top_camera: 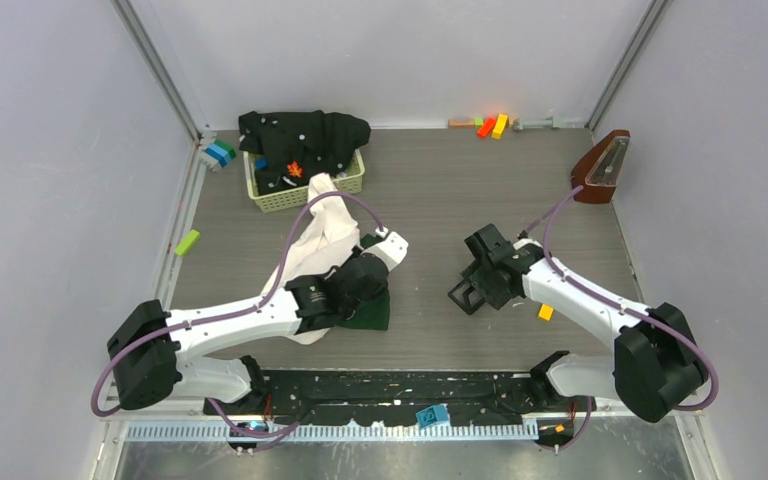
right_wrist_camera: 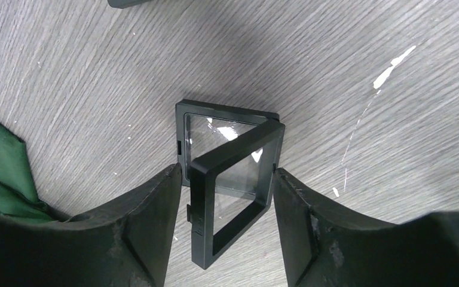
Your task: Remove the brooch from the garment
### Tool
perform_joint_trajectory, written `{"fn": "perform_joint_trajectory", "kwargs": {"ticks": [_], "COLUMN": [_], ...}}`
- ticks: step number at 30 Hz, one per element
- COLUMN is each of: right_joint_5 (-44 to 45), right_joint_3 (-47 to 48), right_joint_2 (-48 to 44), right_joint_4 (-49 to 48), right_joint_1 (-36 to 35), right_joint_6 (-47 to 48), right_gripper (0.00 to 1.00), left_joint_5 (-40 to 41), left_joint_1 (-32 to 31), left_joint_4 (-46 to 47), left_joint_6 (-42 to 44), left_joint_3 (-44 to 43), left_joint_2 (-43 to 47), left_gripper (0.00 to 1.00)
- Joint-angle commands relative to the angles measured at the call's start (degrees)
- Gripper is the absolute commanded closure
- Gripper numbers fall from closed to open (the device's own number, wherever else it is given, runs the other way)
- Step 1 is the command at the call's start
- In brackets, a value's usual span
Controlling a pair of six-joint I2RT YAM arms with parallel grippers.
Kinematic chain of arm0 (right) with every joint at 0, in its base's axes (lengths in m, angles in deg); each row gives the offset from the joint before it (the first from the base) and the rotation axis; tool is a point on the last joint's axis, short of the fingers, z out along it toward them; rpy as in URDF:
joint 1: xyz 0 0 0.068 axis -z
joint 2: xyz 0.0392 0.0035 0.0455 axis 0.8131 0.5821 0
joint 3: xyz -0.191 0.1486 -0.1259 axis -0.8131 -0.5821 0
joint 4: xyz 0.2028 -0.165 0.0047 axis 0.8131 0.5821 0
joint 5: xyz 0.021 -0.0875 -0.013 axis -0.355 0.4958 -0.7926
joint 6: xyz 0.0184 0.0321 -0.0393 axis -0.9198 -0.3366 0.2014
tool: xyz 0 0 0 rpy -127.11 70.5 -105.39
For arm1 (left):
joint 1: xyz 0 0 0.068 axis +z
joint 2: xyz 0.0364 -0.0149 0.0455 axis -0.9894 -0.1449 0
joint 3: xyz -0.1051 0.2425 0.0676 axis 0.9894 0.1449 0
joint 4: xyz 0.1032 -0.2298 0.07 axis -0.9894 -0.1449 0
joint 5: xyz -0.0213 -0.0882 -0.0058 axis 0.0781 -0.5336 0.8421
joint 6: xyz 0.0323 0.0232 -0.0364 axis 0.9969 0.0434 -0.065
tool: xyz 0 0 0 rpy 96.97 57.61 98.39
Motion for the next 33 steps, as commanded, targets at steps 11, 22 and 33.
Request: {"fn": "perform_joint_trajectory", "kwargs": {"ticks": [11,22,33], "right_joint_5": [0.91,-12.2,-35.39], "right_joint_3": [-0.68,-0.84,-3.95], "right_joint_2": [-6.08,-7.29,-5.34], "right_joint_4": [3.69,-8.13,-30.03], "right_joint_1": [0.19,0.24,0.28], "right_joint_6": [1.79,18.44,29.05], "right_gripper": [0.62,0.97,0.99], "left_joint_5": [-0.1,-7.7,-23.61], "left_joint_1": [-0.88,-3.29,-3.78], "left_joint_4": [2.27,10.72,42.9], "left_joint_6": [0.6,6.61,18.91], "left_joint_3": [-1.49,2.11,20.88], "left_joint_2": [-0.6,0.92,8.98], "left_gripper": [1.0,1.0,1.0]}}
